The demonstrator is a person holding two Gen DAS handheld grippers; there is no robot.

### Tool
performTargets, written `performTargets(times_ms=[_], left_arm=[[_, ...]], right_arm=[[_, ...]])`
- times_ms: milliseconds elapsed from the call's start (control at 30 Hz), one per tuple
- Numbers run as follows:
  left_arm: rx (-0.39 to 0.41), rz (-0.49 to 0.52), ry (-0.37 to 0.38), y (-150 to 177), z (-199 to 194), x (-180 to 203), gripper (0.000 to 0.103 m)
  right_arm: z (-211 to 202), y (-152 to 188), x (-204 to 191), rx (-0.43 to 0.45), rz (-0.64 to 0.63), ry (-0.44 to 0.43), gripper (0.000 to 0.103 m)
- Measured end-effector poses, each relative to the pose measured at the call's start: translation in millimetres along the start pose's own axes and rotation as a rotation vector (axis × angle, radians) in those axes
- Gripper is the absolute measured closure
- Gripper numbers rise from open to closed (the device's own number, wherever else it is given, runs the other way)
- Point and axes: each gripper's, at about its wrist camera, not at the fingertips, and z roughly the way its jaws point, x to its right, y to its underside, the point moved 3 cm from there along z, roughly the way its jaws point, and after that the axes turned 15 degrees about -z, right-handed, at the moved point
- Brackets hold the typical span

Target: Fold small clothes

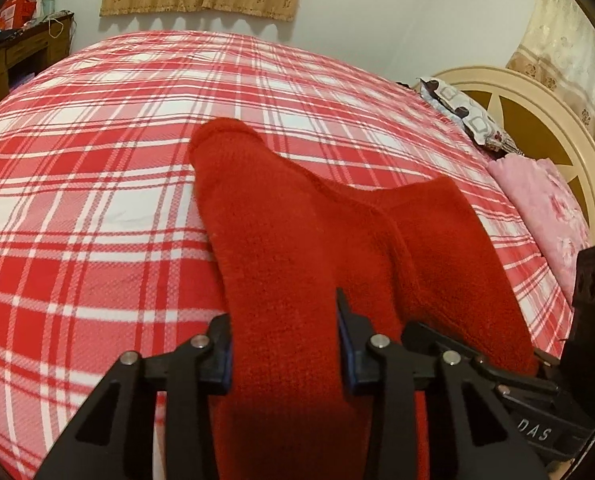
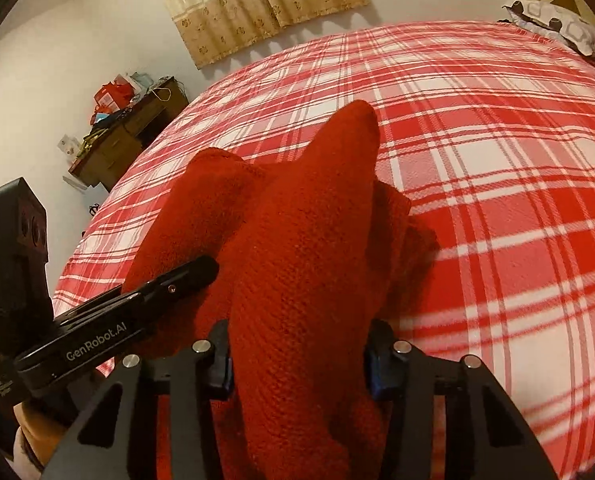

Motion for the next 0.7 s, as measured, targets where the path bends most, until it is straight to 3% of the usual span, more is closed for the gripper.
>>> performTargets(times_ms=[300, 700], left_arm=[[0.058, 0.019, -0.061, 12, -40, -8, 0.063], [0.148, -0.061, -0.156, 4, -112, -88, 0.063]], right_arm=[[-20, 6, -32, 0.025, 0.027, -0.075, 0.055], [-10, -8, -141, 0.034, -0.058, -0.194, 0.055]])
